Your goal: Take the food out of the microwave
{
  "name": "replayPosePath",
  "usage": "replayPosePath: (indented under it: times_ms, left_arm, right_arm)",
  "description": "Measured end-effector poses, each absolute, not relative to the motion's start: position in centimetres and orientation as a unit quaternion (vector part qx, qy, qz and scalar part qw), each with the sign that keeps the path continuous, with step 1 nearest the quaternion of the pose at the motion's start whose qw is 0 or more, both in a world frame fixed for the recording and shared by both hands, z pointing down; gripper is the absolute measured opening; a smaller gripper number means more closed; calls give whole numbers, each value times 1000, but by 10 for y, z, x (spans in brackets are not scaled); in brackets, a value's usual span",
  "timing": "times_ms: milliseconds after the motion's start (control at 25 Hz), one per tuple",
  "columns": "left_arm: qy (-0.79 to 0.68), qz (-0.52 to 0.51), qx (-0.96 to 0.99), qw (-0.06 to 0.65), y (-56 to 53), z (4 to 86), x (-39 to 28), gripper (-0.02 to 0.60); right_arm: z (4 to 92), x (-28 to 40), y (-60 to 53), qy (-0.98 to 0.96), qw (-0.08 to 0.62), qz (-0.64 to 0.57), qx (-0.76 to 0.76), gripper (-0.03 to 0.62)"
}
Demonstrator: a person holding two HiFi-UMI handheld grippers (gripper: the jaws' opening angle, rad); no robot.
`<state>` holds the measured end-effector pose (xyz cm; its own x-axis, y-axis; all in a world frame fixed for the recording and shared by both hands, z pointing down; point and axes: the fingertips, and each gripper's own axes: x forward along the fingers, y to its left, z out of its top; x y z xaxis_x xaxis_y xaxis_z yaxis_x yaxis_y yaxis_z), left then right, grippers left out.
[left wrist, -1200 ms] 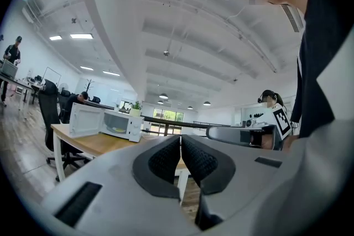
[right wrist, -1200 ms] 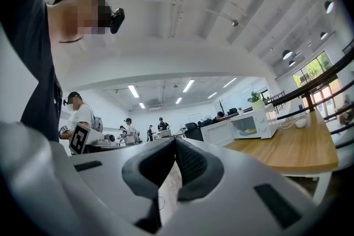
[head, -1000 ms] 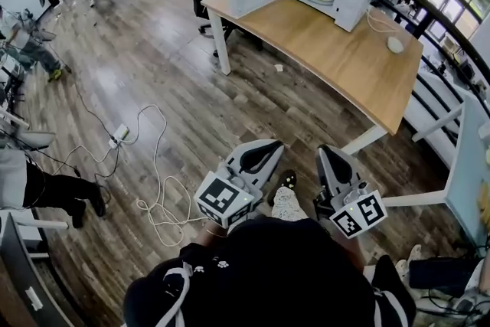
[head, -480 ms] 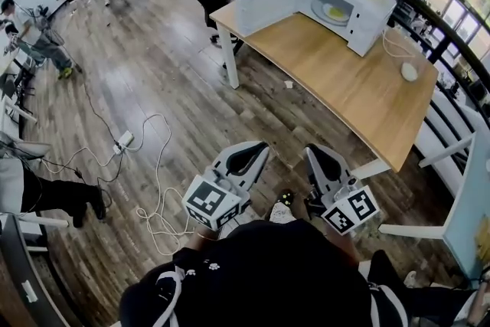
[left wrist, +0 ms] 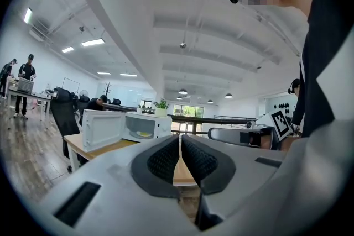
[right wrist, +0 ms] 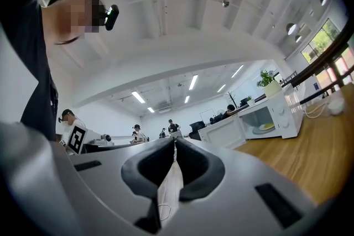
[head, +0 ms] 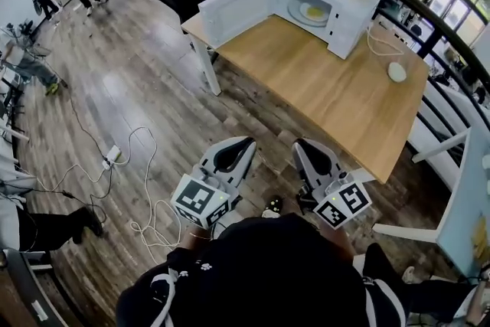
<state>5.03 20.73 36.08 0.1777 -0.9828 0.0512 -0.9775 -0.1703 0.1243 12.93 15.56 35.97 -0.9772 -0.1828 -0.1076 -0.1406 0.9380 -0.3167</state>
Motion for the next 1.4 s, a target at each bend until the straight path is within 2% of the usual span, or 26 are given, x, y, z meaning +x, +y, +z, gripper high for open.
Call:
replayPosePath:
  times_ms: [400,1000,1400]
  left_arm:
    - [-626,-12,777,70,137,360,62,18]
    - [-572,15,817,74,82,366,90,31]
    - [-554,-3,829,77,16,373,44,57]
  right_arm:
    - [364,146,88,978,77,-163,-107,38]
    - [373,183,43,965,90,-168,-180,61]
    - [372,150,-13,963,82,-147,-209,69]
